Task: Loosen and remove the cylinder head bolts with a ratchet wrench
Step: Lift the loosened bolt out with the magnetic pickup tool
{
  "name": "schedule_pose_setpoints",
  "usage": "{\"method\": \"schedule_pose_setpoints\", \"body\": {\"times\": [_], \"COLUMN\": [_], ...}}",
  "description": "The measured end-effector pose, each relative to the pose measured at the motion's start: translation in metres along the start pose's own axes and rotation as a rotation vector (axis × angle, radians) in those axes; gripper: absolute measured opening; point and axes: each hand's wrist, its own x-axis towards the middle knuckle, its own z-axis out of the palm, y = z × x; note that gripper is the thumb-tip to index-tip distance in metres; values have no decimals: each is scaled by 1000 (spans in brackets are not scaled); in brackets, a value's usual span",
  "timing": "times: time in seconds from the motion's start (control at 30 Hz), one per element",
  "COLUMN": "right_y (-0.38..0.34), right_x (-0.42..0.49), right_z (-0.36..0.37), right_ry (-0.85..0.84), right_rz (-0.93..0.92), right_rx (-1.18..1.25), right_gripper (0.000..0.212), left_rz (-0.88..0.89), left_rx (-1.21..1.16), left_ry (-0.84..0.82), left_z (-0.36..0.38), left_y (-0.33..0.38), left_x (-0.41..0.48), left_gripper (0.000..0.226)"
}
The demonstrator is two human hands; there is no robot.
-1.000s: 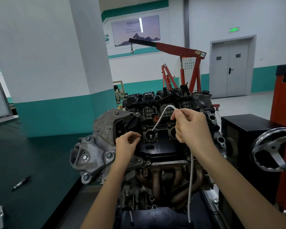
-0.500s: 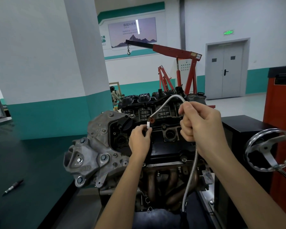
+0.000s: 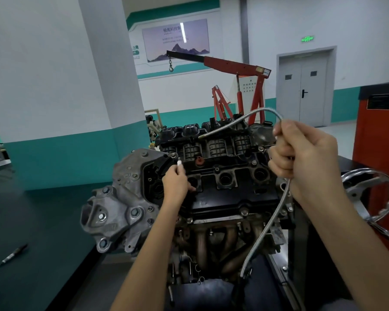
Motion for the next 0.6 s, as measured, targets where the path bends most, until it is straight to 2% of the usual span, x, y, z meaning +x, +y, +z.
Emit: {"method": "schedule_pose_setpoints", "body": {"times": [0.1, 0.17, 0.23, 0.3, 0.37, 0.43, 0.6], "right_y": [5, 16, 25, 33, 38, 45, 56], "right_x": [11, 13, 12, 12, 14, 14, 8], "right_z": [5, 13, 23, 35, 45, 53, 63], "right_ry": [17, 4, -36, -82, -98, -118, -321], "right_rz": [57, 82, 77, 66, 58, 69, 72], "right_rx": [67, 83, 98, 112, 74, 15, -230], "right_gripper": [30, 30, 29, 29, 30, 30, 28], "left_rz": [128, 104, 36, -56, -142, -162, -34], "left_rx": [-154, -280, -347, -449, -589, -613, -336], "left_ry": [-330, -580, -682, -723, -759, -735, -400], "left_z": [3, 7, 9, 4, -8, -27, -95], "left_y": [16, 15, 5, -5, -8, -11, -5], "left_x": [-44, -79, -107, -125, -136, -140, -149], "left_gripper": [29, 30, 36, 37, 27, 21, 20]}}
